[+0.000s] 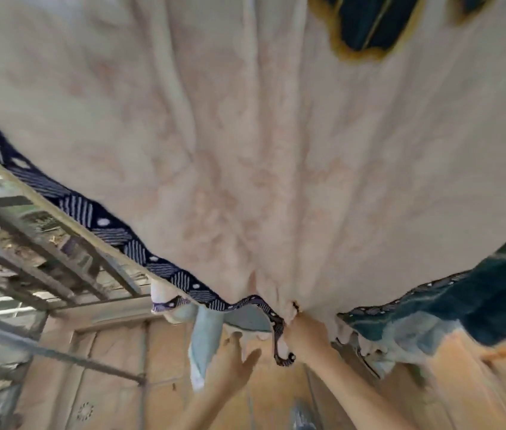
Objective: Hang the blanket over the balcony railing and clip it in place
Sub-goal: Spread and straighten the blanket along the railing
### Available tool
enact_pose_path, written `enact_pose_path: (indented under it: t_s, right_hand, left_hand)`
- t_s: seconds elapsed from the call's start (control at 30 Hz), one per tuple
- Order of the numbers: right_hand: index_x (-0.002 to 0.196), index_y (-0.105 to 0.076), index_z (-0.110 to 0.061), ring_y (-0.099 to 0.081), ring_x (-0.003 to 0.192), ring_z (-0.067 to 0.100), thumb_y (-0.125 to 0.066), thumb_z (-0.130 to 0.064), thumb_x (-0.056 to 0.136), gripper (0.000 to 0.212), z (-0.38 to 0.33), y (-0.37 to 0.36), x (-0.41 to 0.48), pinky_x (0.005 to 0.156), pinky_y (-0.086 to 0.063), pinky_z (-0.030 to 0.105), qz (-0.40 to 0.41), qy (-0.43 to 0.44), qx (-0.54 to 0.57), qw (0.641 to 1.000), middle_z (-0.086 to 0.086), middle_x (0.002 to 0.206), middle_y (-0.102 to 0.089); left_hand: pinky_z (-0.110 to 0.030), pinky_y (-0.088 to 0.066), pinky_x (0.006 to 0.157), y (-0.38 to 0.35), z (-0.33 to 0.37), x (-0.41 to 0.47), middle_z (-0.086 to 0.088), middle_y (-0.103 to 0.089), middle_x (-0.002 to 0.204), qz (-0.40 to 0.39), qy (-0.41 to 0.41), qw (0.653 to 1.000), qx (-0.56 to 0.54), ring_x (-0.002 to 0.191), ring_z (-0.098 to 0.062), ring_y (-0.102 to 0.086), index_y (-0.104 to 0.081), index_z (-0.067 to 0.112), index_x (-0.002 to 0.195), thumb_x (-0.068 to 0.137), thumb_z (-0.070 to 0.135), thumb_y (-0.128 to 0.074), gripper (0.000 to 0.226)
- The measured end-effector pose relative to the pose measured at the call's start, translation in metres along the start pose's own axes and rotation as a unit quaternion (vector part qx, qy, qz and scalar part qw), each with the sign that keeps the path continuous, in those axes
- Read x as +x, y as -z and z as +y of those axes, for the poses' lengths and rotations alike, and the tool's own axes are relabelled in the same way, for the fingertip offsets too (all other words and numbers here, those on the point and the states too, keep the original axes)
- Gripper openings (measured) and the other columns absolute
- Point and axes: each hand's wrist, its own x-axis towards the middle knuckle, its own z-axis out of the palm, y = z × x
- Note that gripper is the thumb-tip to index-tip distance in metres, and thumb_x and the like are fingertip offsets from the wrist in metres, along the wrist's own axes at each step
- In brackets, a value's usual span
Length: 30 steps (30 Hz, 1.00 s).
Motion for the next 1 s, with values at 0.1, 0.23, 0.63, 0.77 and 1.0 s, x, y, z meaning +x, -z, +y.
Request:
enact_pose_path:
  t_s: [0.1, 0.23, 0.63, 0.77, 1.0]
  right_hand:
    - [0.07, -0.045, -0.018, -0.061, 0.078, 0.024, -0.042, -0.037, 0.098, 0.034, 0.002, -0.004, -0.015, 0.055, -0.031, 0.028, 0.007, 0.024, 0.077, 0.997, -0.003, 0.067, -0.046]
    - [0.064, -0.038, -0.018, -0.046, 0.055, 0.019, -0.048, -0.058, 0.088, 0.048, 0.017, -0.003, -0.035, 0.049, -0.023, 0.03, -0.053, 0.049, 0.125, 0.99, -0.005, 0.057, -0.034]
    - [0.152, -0.019, -0.012, -0.056, 0.122, 0.031, -0.055, -0.071, 0.079, 0.1, 0.154, 0.065, -0.041, 0.101, -0.047, 0.044, 0.146, -0.156, 0.402, 0.89, 0.006, 0.157, -0.028]
    - [0.151, -0.022, -0.019, -0.059, 0.117, 0.028, -0.051, -0.095, 0.047, 0.131, 0.159, 0.105, -0.052, 0.101, -0.046, 0.044, 0.162, -0.101, 0.422, 0.886, -0.001, 0.154, -0.033]
    - [0.09, -0.066, -0.006, -0.065, 0.067, 0.021, -0.044, -0.09, 0.066, 0.09, 0.025, 0.152, -0.076, 0.066, -0.052, 0.038, 0.116, 0.105, 0.292, 0.943, 0.008, 0.077, -0.067]
  left_hand:
    - [-0.036, -0.043, 0.057, 0.053, 0.016, -0.002, -0.002, -0.063, 0.07, 0.078, -0.058, 0.984, -0.148, 0.059, -0.018, -0.058, -0.065, 0.011, 0.091, 0.072, 0.085, -0.045, 0.079]
    - [-0.022, -0.031, 0.051, 0.109, 0.068, -0.011, 0.01, -0.034, 0.04, 0.005, -0.046, 0.981, -0.187, 0.042, -0.003, -0.032, -0.042, 0.022, 0.06, 0.054, 0.096, -0.039, 0.074]
    - [-0.014, -0.047, 0.067, 0.084, 0.148, -0.021, 0.005, -0.065, 0.075, -0.057, -0.169, 0.927, -0.33, 0.069, -0.011, -0.059, -0.061, 0.017, 0.075, 0.085, 0.018, -0.073, 0.016]
    - [-0.024, -0.046, 0.074, 0.082, 0.138, -0.025, 0.017, -0.057, 0.073, 0.038, -0.164, 0.926, -0.337, 0.07, 0.004, -0.053, -0.056, 0.03, 0.077, 0.09, 0.005, -0.064, 0.029]
    - [-0.018, -0.041, 0.062, 0.064, 0.109, -0.029, -0.005, -0.061, 0.07, 0.022, -0.085, 0.95, -0.299, 0.066, -0.016, -0.055, -0.06, 0.013, 0.083, 0.093, 0.017, -0.063, 0.011]
